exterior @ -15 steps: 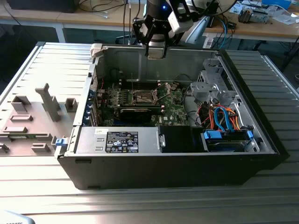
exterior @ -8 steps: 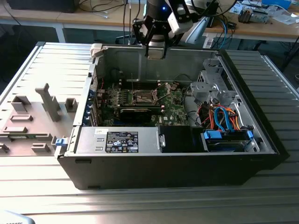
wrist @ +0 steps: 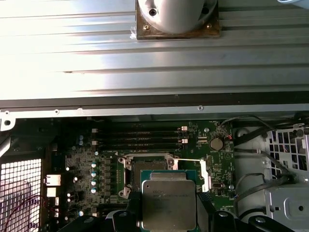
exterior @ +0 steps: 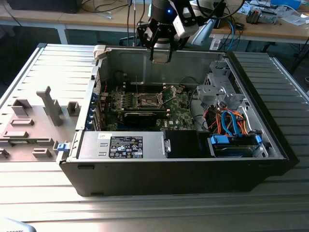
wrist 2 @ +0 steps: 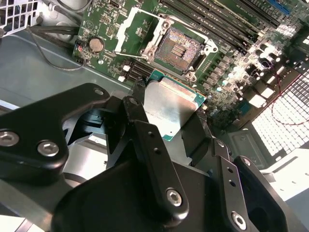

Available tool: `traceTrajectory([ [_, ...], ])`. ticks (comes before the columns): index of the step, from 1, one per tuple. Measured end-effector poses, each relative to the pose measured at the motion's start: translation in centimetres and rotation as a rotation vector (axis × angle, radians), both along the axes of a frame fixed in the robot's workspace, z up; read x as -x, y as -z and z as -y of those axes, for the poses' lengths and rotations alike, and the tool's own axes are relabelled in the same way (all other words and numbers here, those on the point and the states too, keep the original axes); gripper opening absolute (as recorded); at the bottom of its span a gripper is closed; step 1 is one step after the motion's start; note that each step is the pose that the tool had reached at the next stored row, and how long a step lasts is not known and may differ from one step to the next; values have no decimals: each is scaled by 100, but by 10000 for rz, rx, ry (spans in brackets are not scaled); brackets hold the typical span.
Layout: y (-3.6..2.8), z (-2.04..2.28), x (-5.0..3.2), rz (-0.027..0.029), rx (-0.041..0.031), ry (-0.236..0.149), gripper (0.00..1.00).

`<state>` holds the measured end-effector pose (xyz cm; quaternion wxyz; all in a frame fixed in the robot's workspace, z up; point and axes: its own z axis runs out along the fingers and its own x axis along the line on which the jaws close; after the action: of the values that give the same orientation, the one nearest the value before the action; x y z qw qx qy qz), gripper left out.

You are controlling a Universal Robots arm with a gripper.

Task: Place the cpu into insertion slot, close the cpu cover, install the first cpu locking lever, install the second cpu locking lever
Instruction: 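Place the cpu into insertion slot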

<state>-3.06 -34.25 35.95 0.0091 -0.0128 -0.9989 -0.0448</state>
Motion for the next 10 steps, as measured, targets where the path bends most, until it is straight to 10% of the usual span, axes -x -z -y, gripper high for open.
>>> traceTrajectory([
  [8,42,0,1,0,-1,0,54],
  [10,146,0,1,1,-1,1,54],
])
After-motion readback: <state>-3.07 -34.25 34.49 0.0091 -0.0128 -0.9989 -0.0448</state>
